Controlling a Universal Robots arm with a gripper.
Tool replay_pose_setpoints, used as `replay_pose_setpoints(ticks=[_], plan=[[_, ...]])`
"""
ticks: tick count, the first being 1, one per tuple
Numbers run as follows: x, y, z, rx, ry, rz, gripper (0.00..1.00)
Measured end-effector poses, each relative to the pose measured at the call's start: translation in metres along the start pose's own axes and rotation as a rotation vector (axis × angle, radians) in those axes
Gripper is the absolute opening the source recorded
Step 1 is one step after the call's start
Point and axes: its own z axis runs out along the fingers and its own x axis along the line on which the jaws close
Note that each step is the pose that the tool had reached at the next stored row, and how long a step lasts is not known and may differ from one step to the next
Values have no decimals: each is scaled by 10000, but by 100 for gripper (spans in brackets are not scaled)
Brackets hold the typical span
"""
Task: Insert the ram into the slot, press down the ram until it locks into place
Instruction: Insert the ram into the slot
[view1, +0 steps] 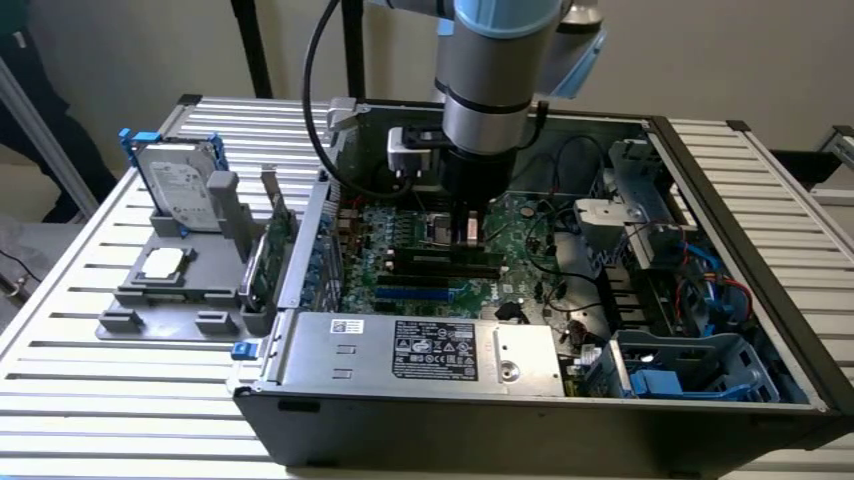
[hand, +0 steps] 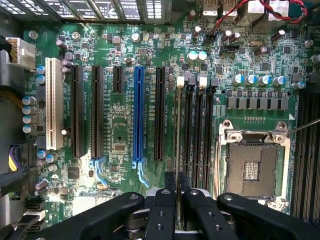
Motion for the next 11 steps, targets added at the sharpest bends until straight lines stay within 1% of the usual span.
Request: replay_pose_setpoints(ticks=[4,11], plan=[[-18,15,15,25,31,0,13],[-27,21,47,27,85,-1,13]])
